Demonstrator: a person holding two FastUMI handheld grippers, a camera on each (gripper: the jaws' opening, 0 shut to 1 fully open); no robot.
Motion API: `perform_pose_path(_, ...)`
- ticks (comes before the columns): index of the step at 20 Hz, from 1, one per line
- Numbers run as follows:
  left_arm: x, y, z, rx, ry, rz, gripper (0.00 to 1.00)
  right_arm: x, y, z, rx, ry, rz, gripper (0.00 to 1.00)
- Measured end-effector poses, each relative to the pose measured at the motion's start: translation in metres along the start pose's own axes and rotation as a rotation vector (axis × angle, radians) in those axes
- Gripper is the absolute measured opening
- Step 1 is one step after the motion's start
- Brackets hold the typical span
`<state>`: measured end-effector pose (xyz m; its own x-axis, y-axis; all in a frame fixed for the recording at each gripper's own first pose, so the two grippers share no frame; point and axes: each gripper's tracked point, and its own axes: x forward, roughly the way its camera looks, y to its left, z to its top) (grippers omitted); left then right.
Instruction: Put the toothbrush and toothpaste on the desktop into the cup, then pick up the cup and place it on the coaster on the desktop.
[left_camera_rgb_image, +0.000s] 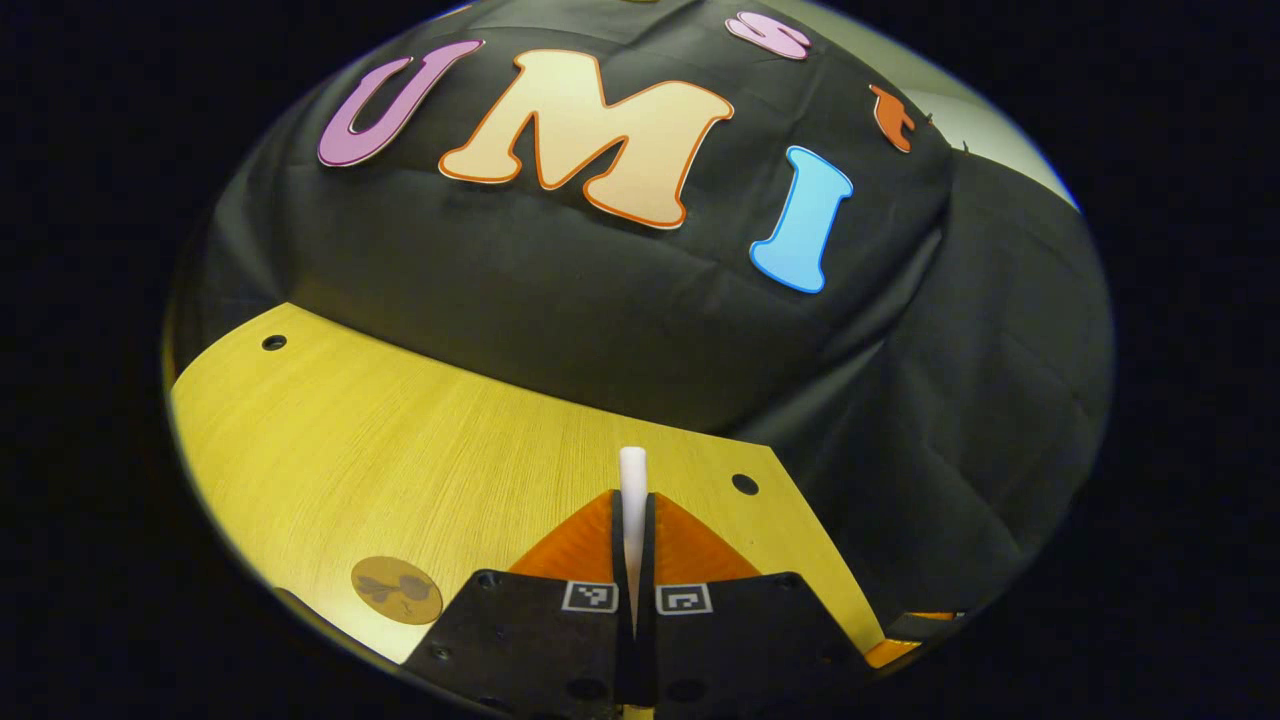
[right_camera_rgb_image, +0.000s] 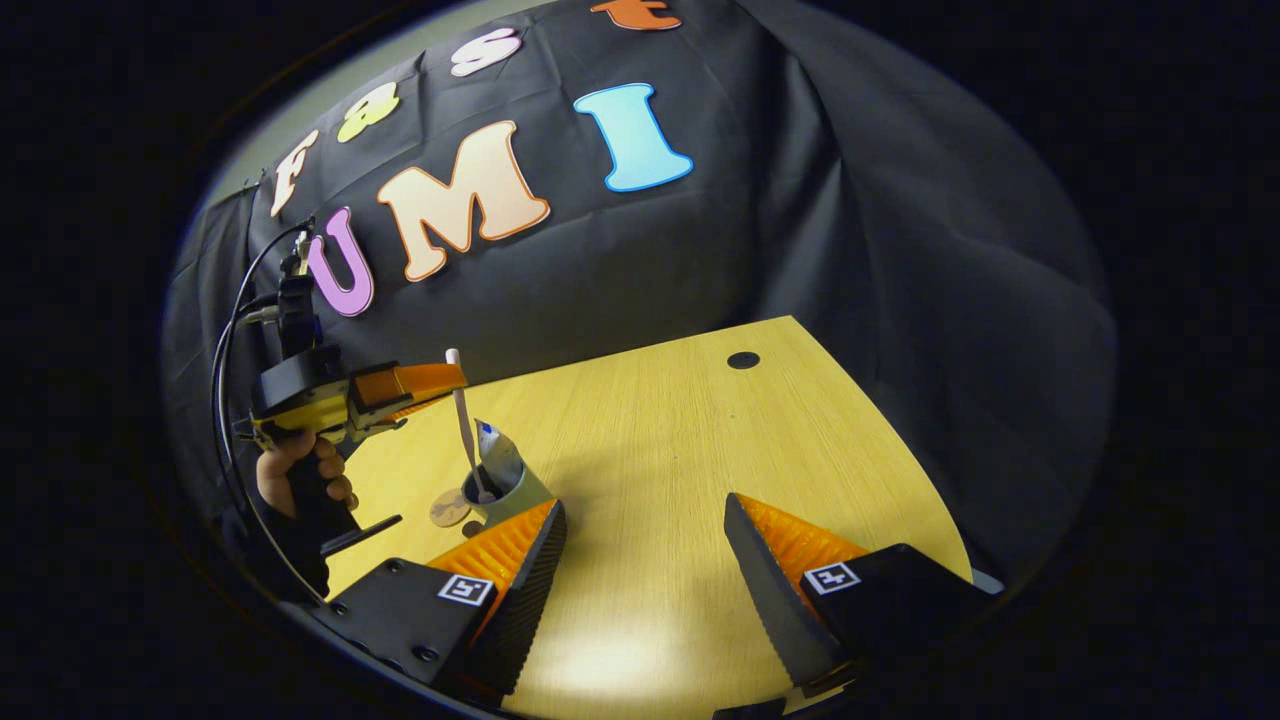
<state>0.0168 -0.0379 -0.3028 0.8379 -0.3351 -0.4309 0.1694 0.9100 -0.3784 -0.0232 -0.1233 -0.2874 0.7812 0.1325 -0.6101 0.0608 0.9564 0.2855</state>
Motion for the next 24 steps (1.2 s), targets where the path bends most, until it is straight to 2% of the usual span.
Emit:
perform_pose_path(7,-0.036,-0.009,-0.008,0.096,0.005,0.007,0.02,0.013,0.029,0.003,-0.014,0.029,0.084,0.97)
perform_pose_path(10,-0.050,-0.010,-0.021,0.111,0.037,0.008,0.04,0.018,0.052,-0.003,-0.013,0.078,0.142,0.97)
perform_pose_path(15,-0.067,-0.016,-0.042,0.118,0.092,-0.053,0.06,0.028,0.082,-0.014,-0.065,0.156,0.191,0.97)
perform_pose_path(17,-0.077,-0.016,-0.044,0.123,0.103,-0.089,0.22,0.031,0.095,-0.024,-0.083,0.205,0.193,0.97)
perform_pose_path(20,-0.094,0.006,-0.034,0.185,0.081,-0.071,0.88,0.036,0.120,-0.036,-0.090,0.276,0.200,0.99)
perform_pose_path(21,-0.098,0.017,-0.029,0.200,0.070,-0.053,0.94,0.038,0.125,-0.042,-0.095,0.304,0.196,0.99)
perform_pose_path(24,-0.117,0.050,-0.015,0.202,0.037,-0.004,0.95,0.047,0.141,-0.062,-0.119,0.393,0.192,0.99)
